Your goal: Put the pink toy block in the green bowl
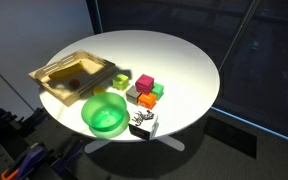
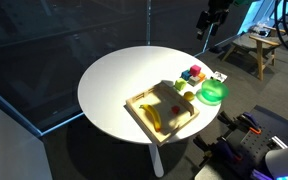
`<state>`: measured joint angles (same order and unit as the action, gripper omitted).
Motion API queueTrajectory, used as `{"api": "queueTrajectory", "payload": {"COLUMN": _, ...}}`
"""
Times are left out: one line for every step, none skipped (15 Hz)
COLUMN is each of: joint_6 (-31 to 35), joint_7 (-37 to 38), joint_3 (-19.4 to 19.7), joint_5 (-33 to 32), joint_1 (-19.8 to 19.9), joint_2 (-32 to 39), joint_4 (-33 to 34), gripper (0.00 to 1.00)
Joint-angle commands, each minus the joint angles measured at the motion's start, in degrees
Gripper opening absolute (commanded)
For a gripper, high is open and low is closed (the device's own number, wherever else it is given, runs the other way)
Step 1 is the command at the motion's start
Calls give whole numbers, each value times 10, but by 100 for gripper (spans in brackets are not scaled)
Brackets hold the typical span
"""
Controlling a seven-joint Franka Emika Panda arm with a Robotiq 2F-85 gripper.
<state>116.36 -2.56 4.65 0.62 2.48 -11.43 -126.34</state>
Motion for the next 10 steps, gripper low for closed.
{"api": "queueTrajectory", "payload": {"joint_6": 15, "joint_7": 3, "joint_3": -1, "joint_5": -6, "joint_1": 6, "joint_2": 12, "joint_4": -3, "gripper": 100}}
{"api": "queueTrajectory", "payload": {"joint_6": 22, "joint_7": 2, "joint_3": 1, "joint_5": -7, "joint_1": 8, "joint_2": 20, "joint_4": -5, "gripper": 100}}
{"api": "queueTrajectory", "payload": {"joint_6": 29, "joint_7": 1, "joint_3": 3, "joint_5": -6, "joint_1": 10, "joint_2": 28, "joint_4": -5, "gripper": 100}}
{"api": "queueTrajectory", "payload": {"joint_6": 38, "joint_7": -1, "joint_3": 5, "joint_5": -5, "joint_1": 13, "joint_2": 36, "joint_4": -6, "gripper": 100}}
{"api": "queueTrajectory", "payload": {"joint_6": 46, "joint_7": -3, "joint_3": 7, "joint_5": -5, "joint_1": 16, "joint_2": 45, "joint_4": -6, "gripper": 100}}
{"api": "queueTrajectory", "payload": {"joint_6": 53, "joint_7": -4, "joint_3": 10, "joint_5": -4, "joint_1": 19, "joint_2": 54, "joint_4": -6, "gripper": 100}}
{"api": "queueTrajectory", "payload": {"joint_6": 61, "joint_7": -4, "joint_3": 14, "joint_5": -2, "joint_1": 22, "joint_2": 65, "joint_4": -5, "gripper": 100}}
{"api": "queueTrajectory", "payload": {"joint_6": 68, "joint_7": -6, "joint_3": 17, "joint_5": 1, "joint_1": 25, "joint_2": 73, "joint_4": -6, "gripper": 100}}
{"api": "queueTrajectory", "payload": {"joint_6": 76, "joint_7": -7, "joint_3": 20, "joint_5": 2, "joint_1": 28, "joint_2": 81, "joint_4": -6, "gripper": 100}}
{"api": "queueTrajectory", "payload": {"joint_6": 84, "joint_7": -10, "joint_3": 24, "joint_5": 5, "joint_1": 32, "joint_2": 90, "joint_4": -6, "gripper": 100}}
